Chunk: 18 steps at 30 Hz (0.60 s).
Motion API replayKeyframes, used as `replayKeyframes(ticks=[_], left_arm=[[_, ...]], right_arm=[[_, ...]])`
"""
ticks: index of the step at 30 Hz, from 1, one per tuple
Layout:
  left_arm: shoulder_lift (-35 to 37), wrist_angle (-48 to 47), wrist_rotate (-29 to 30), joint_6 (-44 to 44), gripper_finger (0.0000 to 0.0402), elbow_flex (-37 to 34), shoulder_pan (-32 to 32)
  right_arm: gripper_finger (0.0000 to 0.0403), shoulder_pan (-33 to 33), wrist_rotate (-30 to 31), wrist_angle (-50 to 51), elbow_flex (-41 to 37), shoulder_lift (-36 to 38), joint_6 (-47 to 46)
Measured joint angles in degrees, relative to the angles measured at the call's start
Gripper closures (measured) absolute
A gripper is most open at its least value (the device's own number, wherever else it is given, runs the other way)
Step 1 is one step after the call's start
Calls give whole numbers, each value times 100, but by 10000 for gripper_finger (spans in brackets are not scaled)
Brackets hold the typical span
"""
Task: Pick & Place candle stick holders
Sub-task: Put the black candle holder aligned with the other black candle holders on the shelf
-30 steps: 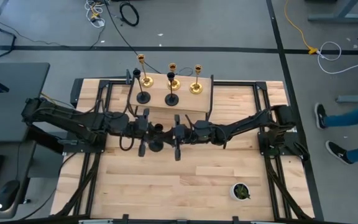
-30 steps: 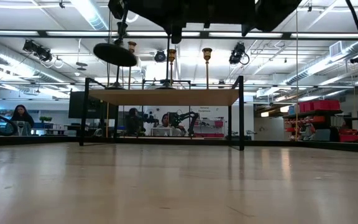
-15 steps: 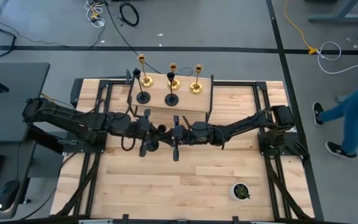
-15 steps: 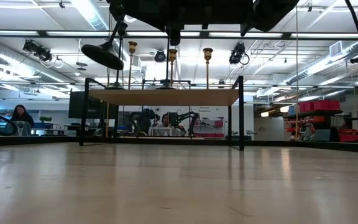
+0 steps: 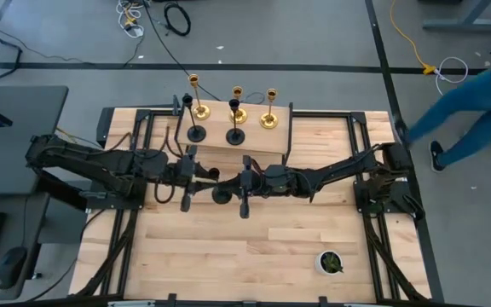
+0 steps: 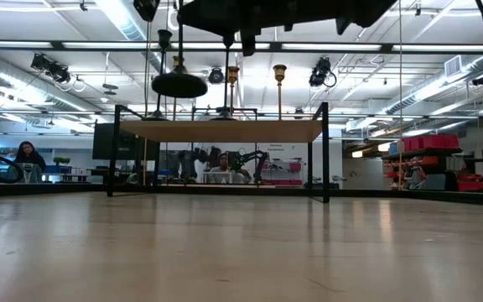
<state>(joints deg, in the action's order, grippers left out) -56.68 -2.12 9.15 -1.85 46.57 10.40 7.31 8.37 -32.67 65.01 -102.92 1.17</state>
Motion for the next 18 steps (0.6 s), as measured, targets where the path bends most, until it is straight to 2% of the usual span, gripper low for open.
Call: replayKeyframes(ticks=[9, 18], left_arm=[[779, -1339, -24, -289, 310, 4, 28], [843, -1946, 346, -565, 310, 0, 471]], right_arm=[[403, -72, 685, 517, -14, 431, 448], [403, -539, 749, 1056, -140, 1238, 593]])
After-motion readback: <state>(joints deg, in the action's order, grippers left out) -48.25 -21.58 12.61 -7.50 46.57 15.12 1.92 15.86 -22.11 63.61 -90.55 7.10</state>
